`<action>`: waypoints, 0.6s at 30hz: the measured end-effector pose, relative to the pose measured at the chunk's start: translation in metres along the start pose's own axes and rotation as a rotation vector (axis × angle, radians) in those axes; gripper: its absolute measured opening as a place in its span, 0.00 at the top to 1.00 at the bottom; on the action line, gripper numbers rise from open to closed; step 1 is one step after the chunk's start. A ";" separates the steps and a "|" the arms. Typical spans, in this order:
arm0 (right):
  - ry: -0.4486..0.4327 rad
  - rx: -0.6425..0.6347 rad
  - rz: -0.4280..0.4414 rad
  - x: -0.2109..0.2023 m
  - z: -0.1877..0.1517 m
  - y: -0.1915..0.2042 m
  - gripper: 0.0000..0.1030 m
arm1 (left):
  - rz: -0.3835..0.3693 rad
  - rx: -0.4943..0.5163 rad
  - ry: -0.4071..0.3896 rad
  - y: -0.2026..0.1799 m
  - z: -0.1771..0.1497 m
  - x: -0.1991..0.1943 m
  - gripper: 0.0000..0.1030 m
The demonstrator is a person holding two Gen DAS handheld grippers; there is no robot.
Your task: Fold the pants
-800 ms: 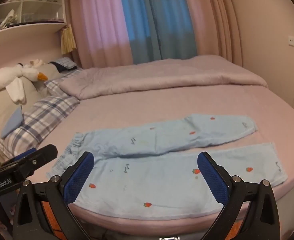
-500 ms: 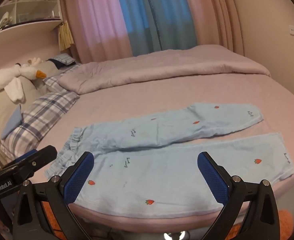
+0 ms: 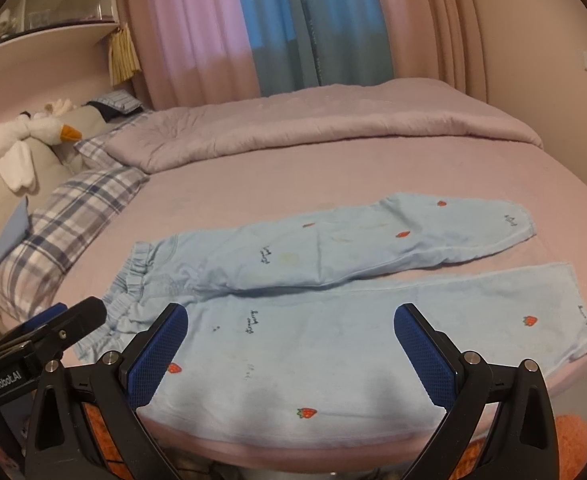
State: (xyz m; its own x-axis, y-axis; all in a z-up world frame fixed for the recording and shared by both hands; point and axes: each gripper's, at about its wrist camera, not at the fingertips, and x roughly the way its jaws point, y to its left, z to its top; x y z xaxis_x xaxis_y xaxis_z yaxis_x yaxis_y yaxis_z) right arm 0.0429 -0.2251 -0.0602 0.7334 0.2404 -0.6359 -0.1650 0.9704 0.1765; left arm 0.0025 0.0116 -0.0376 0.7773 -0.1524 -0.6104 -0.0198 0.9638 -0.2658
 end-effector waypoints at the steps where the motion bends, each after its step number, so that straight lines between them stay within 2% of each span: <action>1: 0.016 0.004 0.000 0.003 0.000 0.000 0.01 | 0.000 0.000 0.001 0.001 0.000 0.001 0.01; 6: 0.042 -0.016 -0.030 0.012 0.002 0.005 0.01 | 0.029 0.037 -0.023 0.003 0.004 0.007 0.01; 10: 0.011 -0.006 -0.027 0.015 0.007 0.008 0.01 | 0.000 0.046 -0.001 0.002 0.008 0.012 0.01; 13: -0.006 0.001 -0.042 0.014 0.011 0.009 0.01 | 0.009 0.061 0.009 -0.001 0.009 0.014 0.01; 18: -0.011 0.052 0.000 0.019 0.014 0.008 0.01 | 0.054 0.083 0.012 -0.007 0.007 0.016 0.01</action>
State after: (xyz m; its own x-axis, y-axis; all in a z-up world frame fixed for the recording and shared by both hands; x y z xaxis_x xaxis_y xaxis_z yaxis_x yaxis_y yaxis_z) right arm 0.0650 -0.2134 -0.0604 0.7409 0.2396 -0.6274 -0.1306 0.9678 0.2153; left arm 0.0198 0.0036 -0.0404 0.7687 -0.1024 -0.6313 -0.0083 0.9854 -0.1699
